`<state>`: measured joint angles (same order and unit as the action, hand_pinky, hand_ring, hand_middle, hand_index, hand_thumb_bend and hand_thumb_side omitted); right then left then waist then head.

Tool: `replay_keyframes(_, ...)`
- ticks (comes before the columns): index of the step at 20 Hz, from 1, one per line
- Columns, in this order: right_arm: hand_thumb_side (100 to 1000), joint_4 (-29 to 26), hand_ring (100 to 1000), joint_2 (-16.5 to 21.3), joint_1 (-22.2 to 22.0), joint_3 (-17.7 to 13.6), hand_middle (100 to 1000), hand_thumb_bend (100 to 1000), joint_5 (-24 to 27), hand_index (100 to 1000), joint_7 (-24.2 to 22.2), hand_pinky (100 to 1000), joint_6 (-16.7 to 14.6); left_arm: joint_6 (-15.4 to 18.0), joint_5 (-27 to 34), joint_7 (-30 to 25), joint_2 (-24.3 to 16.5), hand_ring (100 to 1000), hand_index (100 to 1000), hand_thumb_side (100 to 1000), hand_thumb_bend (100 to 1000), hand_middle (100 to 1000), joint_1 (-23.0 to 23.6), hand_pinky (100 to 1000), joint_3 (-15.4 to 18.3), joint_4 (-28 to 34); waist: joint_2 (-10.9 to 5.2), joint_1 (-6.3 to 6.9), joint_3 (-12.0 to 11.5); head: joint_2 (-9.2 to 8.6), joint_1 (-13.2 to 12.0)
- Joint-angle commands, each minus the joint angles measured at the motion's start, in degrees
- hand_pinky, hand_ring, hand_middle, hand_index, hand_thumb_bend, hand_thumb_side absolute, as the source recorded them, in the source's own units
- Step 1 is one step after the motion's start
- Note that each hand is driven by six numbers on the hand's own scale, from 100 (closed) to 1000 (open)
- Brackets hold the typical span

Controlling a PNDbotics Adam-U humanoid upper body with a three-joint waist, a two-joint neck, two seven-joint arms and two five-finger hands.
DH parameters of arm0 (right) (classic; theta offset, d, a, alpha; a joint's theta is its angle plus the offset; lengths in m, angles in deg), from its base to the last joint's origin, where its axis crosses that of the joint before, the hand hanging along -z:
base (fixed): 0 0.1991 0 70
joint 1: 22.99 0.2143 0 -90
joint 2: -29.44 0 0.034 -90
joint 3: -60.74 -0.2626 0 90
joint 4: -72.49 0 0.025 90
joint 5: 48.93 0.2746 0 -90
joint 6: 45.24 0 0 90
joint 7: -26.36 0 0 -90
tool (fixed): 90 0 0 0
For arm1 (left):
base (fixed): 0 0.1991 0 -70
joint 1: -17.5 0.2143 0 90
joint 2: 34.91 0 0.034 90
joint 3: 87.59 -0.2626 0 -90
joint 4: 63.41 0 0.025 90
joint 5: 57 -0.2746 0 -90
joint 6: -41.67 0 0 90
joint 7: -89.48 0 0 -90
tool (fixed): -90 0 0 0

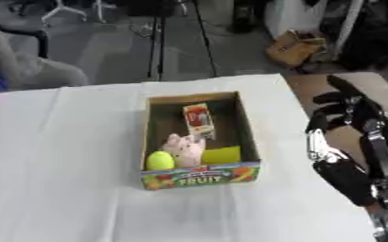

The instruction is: Pick up objects on the table and place them in the box.

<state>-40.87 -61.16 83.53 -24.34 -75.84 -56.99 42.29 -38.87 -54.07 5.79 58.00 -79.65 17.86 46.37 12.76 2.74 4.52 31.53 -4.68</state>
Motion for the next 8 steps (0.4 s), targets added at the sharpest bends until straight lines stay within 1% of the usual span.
replay_keyframes(1,526,-1.2,679,1.0,0.3,-0.6,713,100,-0.4,968,0.4,564,0.0,-0.5,-0.9,-1.5,0.9,775,899,1000,399,828,0.1,651,1.1,2.4,-0.95,-0.18,-0.1,0.32,0.1)
replay_keyframes(8,525,-1.2,679,0.9,0.2,-0.7,713,100,-0.4,967,0.5,563,0.1,-0.6,-1.4,-4.4,3.0,775,897,1000,405,828,0.0,649,1.7,3.5,-0.86,-0.53,-0.2,0.54,0.0)
